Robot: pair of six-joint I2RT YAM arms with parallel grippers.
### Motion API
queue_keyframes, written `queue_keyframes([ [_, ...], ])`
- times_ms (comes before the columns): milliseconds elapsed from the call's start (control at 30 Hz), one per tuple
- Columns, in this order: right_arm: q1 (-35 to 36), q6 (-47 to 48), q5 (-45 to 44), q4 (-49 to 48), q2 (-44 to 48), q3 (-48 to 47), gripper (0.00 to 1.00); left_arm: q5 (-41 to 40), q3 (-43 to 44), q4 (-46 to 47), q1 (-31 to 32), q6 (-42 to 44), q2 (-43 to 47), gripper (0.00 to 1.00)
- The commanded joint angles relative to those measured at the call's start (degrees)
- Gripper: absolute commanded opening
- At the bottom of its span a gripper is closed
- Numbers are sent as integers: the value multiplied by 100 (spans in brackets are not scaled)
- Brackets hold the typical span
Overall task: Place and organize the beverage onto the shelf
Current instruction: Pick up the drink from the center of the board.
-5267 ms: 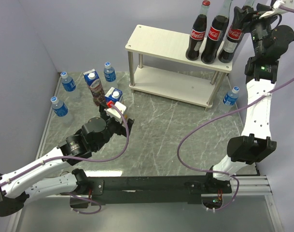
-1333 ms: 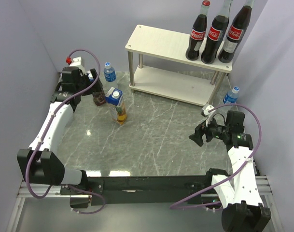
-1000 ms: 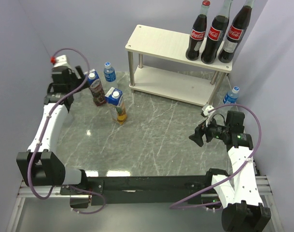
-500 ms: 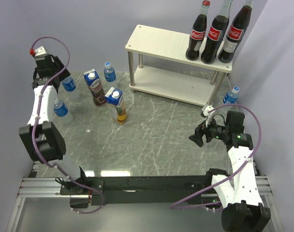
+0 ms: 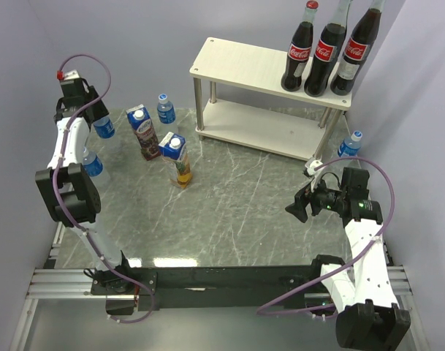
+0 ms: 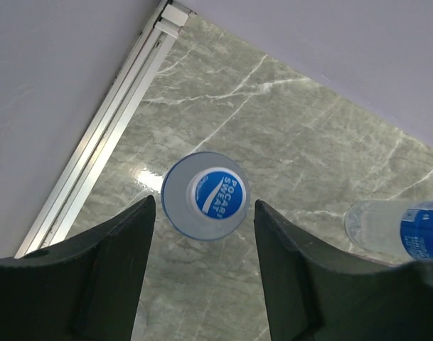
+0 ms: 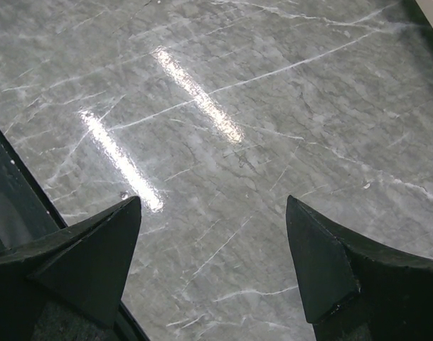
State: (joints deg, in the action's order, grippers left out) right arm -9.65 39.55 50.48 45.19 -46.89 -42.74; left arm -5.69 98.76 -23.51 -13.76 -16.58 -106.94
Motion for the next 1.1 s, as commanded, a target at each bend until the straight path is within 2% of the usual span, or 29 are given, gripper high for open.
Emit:
queue_keyframes([
  [0, -55, 70, 94, 16, -39, -199, 88, 138, 337, 30, -13, 173, -204, 63],
  [100, -63, 70, 94, 25, -74, -191, 88, 183, 363, 57, -13, 164, -301, 62],
  [367, -55, 79, 94, 16, -144, -191, 88, 209, 407, 118, 5, 313, -389, 52],
  [500, -63, 79, 94, 34, -171, -200, 88, 121, 530, 110, 57, 375, -398, 51],
  [567, -55, 79, 85, 25, -162, -191, 88, 130, 652, 57, 93, 392, -468, 47],
  [667, -55, 88, 85, 25, -162, -200, 88, 156, 899, -127, 137, 436, -600, 30],
  [700, -55, 88, 85, 25, -162, -200, 88, 156, 960, -171, 145, 445, -618, 16],
  [733, -55, 88, 76, 25, -162, -191, 88, 139, 1048, -241, 172, 445, -618, 8],
  [800, -63, 97, 85, 34, -162, -200, 88, 8, 1058, -198, 207, 462, -513, 0],
  [1067, -72, 141, 120, 69, -145, -200, 88, -669, 926, 250, 558, 823, 480, 0],
])
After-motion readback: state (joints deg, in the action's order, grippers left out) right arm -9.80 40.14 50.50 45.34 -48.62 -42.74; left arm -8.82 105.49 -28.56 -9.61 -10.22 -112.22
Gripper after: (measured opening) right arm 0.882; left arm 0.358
